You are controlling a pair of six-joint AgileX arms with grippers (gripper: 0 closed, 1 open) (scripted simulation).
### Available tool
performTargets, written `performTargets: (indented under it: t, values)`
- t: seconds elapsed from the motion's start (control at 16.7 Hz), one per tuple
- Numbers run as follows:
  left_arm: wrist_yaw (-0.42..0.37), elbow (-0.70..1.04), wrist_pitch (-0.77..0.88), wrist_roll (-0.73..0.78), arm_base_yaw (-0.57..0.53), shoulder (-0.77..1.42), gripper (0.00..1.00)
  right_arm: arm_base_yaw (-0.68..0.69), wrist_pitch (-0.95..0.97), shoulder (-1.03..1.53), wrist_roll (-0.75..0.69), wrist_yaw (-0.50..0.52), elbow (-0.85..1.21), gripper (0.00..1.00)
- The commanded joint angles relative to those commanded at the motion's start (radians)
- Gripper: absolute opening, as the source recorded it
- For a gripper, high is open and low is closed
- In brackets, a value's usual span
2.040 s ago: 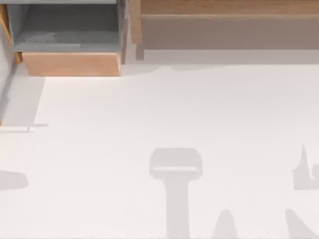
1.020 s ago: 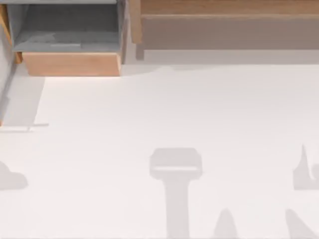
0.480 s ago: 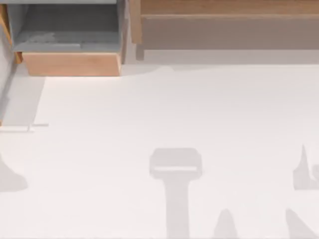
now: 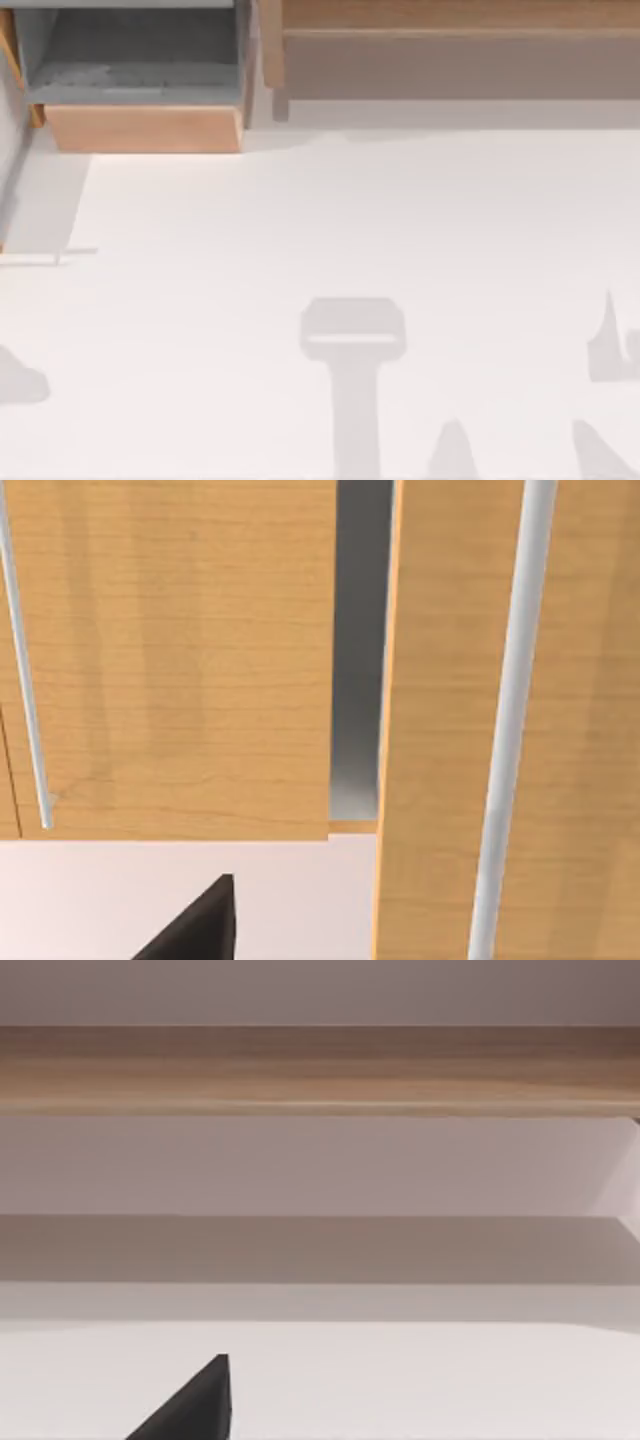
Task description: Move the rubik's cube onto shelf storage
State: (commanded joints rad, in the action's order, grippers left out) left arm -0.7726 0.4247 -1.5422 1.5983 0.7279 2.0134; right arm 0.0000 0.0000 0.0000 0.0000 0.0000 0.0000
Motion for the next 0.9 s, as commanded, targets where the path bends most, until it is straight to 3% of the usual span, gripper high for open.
performTargets:
  t: [0.24, 0.42, 0.9]
  values:
    - [0.006, 0.021, 0.029, -0.014, 0.008, 0.002, 1.00, 0.000, 0.000, 0.000, 0.000, 0.000, 0.000, 1.00]
    - [0.025, 0.097, 0.146, -0.076, 0.059, -0.004, 1.00, 0.000, 0.000, 0.000, 0.000, 0.000, 0.000, 1.00]
    - [0.163, 0.551, 0.790, -0.404, 0.189, -0.004, 1.00, 0.000, 0.000, 0.000, 0.000, 0.000, 0.000, 1.00]
